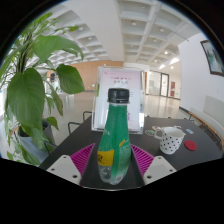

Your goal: Pour water

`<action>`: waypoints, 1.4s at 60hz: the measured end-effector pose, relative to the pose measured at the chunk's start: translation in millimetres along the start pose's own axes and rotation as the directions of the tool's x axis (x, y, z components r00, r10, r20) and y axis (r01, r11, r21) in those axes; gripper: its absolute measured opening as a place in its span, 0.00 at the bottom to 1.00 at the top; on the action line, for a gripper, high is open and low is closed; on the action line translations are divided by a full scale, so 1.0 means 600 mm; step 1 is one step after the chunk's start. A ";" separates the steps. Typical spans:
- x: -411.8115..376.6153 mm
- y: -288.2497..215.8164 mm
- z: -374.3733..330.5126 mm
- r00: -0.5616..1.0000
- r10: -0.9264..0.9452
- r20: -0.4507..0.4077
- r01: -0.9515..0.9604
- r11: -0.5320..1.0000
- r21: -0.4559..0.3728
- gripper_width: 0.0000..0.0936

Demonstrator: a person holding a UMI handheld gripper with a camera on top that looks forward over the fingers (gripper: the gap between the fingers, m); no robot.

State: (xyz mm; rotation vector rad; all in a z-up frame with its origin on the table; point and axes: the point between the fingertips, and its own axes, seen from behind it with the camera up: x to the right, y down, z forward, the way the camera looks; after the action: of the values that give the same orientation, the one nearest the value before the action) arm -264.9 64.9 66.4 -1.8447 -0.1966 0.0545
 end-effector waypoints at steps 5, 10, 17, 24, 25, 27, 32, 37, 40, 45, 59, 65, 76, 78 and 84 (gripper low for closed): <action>0.008 -0.005 0.015 1.000 -0.001 -0.014 0.001 1.000 0.027 0.59; 0.008 -0.008 0.016 1.000 0.016 -0.015 -0.015 0.999 0.045 0.52; 0.003 -0.015 0.013 0.999 0.037 0.005 -0.037 0.997 0.065 0.43; -0.014 -0.070 -0.010 0.991 0.101 0.086 -0.110 0.987 0.119 0.41; -0.016 -0.084 -0.015 0.988 0.114 0.104 -0.128 0.983 0.131 0.41; -0.023 -0.116 -0.022 0.979 0.146 0.140 -0.168 0.973 0.159 0.41; -0.036 -0.207 -0.059 0.919 0.254 0.301 -0.325 0.920 0.218 0.41; -0.039 -0.293 -0.091 0.771 0.425 0.474 -0.554 0.815 0.171 0.41; -0.034 -0.340 -0.098 0.630 0.531 0.566 -0.692 0.715 0.100 0.41; 0.001 -0.393 -0.100 0.330 0.648 0.687 -0.861 0.505 -0.063 0.41; 0.146 -0.398 -0.045 -0.349 0.701 0.622 -0.903 -0.073 -0.424 0.41; 0.176 -0.347 0.025 -0.527 0.681 0.508 -0.824 -0.263 -0.502 0.41; 0.214 -0.274 0.073 -0.628 0.667 0.402 -0.761 -0.415 -0.499 0.41; 0.211 -0.270 0.063 -0.629 0.666 0.401 -0.759 -0.416 -0.500 0.41; 0.201 -0.282 0.054 -0.624 0.676 0.393 -0.754 -0.388 -0.530 0.41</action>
State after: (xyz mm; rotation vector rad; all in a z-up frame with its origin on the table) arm -168.4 160.2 227.0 -1.0075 1.1349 2.1465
